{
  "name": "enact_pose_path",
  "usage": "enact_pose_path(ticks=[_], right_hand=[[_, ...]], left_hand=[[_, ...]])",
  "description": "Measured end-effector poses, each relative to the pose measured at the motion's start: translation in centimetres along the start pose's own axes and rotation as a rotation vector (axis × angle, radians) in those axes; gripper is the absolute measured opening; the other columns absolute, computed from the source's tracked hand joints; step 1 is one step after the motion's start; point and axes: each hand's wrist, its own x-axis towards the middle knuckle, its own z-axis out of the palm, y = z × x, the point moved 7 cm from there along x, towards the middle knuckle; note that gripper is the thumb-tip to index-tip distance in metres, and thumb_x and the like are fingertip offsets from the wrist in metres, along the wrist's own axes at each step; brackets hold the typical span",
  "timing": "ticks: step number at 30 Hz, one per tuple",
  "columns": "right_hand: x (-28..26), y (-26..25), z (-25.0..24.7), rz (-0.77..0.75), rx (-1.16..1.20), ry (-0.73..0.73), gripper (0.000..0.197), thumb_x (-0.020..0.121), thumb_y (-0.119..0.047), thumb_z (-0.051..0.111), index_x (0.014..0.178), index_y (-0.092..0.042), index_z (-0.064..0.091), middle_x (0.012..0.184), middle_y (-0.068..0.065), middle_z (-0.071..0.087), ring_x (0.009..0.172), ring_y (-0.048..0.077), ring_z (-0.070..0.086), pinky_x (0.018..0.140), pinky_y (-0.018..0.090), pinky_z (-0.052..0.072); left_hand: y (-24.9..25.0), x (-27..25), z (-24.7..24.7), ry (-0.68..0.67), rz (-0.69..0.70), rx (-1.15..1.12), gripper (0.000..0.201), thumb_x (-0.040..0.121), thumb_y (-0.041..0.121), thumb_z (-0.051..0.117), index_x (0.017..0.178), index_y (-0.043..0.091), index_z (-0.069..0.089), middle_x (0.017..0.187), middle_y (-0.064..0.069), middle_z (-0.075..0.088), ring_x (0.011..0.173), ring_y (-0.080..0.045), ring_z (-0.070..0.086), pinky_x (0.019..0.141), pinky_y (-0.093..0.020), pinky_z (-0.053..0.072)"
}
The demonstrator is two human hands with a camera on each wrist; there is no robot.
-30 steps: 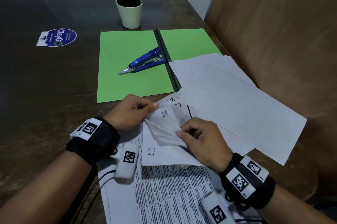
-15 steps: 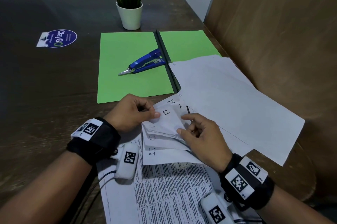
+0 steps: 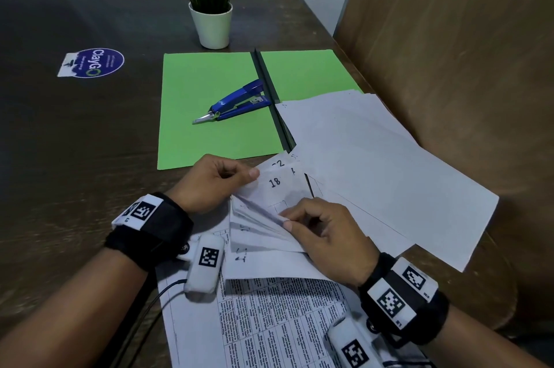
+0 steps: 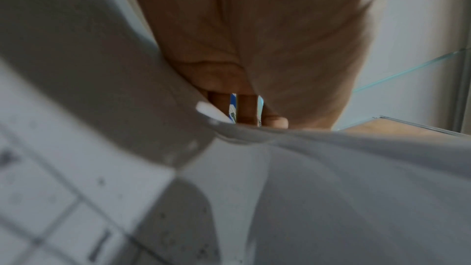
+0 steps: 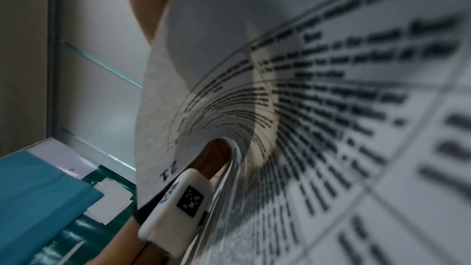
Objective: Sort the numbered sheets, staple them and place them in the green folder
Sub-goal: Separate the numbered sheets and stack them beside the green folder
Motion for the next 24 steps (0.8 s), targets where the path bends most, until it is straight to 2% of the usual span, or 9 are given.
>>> enact_pose_path(ticks=[3, 5, 10, 14, 15, 18, 20, 22, 24], right_hand=[[0.0, -0.4, 0.3, -0.01, -0.006, -0.034, 0.01, 0.085, -0.036, 0.067, 0.088, -0.028, 0.073, 0.087, -0.008, 0.069, 0.075, 0.015, 0.062, 0.071, 0.04, 0.054], [-0.1, -0.3, 0.2, -0.008, -0.01, -0.027, 0.011, 0.085, -0.036, 0.068, 0.088, -0.028, 0.073, 0.085, -0.006, 0.067, 0.073, 0.016, 0.062, 0.069, 0.04, 0.054], [-0.1, 0.0, 0.2, 0.013, 0.013, -0.015, 0.007, 0.089, -0.029, 0.071, 0.086, -0.024, 0.073, 0.075, -0.014, 0.064, 0.061, 0.006, 0.055, 0.056, 0.026, 0.044], [0.1, -0.2, -0.1, 0.041, 0.094, -0.003, 0.009, 0.093, -0.025, 0.07, 0.085, -0.022, 0.071, 0.067, -0.013, 0.063, 0.056, 0.003, 0.05, 0.055, 0.023, 0.04], [0.1, -0.1, -0.2, 0.055, 0.112, 0.015, 0.003, 0.092, -0.025, 0.071, 0.089, -0.025, 0.071, 0.068, -0.012, 0.064, 0.058, 0.003, 0.051, 0.057, 0.023, 0.042], [0.3, 0.5, -0.5, 0.105, 0.106, 0.076, 0.03, 0.087, -0.022, 0.075, 0.112, -0.033, 0.062, 0.076, -0.009, 0.071, 0.068, 0.007, 0.059, 0.068, 0.024, 0.049], [0.4, 0.7, -0.5, 0.125, 0.096, 0.091, 0.04, 0.085, -0.021, 0.077, 0.119, -0.033, 0.059, 0.075, -0.007, 0.071, 0.065, 0.005, 0.057, 0.069, 0.021, 0.048], [0.4, 0.8, -0.7, 0.131, 0.09, 0.101, 0.04, 0.084, -0.02, 0.078, 0.117, -0.031, 0.06, 0.074, -0.006, 0.07, 0.062, 0.004, 0.055, 0.068, 0.019, 0.046], [0.4, 1.0, -0.9, 0.137, 0.074, 0.121, 0.037, 0.082, -0.021, 0.08, 0.113, -0.031, 0.061, 0.073, -0.005, 0.069, 0.061, 0.004, 0.055, 0.067, 0.018, 0.046]], left_hand=[[-0.1, 0.0, -0.2, -0.012, 0.023, 0.026, 0.022, 0.075, 0.018, 0.083, 0.08, -0.001, 0.073, 0.077, -0.002, 0.073, 0.066, -0.002, 0.063, 0.064, -0.011, 0.048], [-0.3, 0.0, -0.2, -0.024, 0.023, 0.039, 0.017, 0.072, 0.01, 0.086, 0.075, 0.003, 0.071, 0.074, -0.001, 0.071, 0.067, -0.005, 0.062, 0.069, -0.016, 0.049], [-0.4, 0.1, -0.2, -0.038, 0.053, 0.053, 0.013, 0.075, 0.014, 0.083, 0.071, 0.005, 0.075, 0.08, -0.01, 0.075, 0.072, -0.014, 0.067, 0.076, -0.027, 0.054], [-0.2, 0.1, -0.1, -0.045, 0.082, 0.145, 0.013, 0.083, 0.014, 0.079, 0.078, 0.002, 0.076, 0.088, -0.004, 0.077, 0.082, -0.021, 0.071, 0.085, -0.033, 0.057], [-0.2, 0.2, -0.1, -0.052, 0.081, 0.151, 0.013, 0.084, 0.014, 0.077, 0.079, 0.002, 0.076, 0.089, -0.003, 0.077, 0.083, -0.019, 0.071, 0.085, -0.032, 0.057], [0.0, 0.1, 0.1, -0.081, 0.087, 0.16, 0.012, 0.087, 0.014, 0.073, 0.078, 0.006, 0.077, 0.087, 0.002, 0.076, 0.08, -0.009, 0.069, 0.084, -0.029, 0.055], [0.1, -0.1, 0.3, -0.088, 0.084, 0.148, 0.015, 0.083, 0.023, 0.075, 0.078, 0.009, 0.078, 0.087, 0.001, 0.077, 0.081, -0.011, 0.069, 0.087, -0.033, 0.056], [0.1, -0.2, 0.2, -0.087, 0.079, 0.134, 0.028, 0.076, 0.036, 0.074, 0.079, 0.009, 0.078, 0.088, -0.003, 0.077, 0.082, -0.013, 0.069, 0.09, -0.037, 0.056], [0.0, -0.1, 0.2, -0.094, 0.083, 0.145, 0.035, 0.076, 0.044, 0.071, 0.081, 0.01, 0.079, 0.09, -0.011, 0.076, 0.082, -0.018, 0.067, 0.091, -0.043, 0.055]])
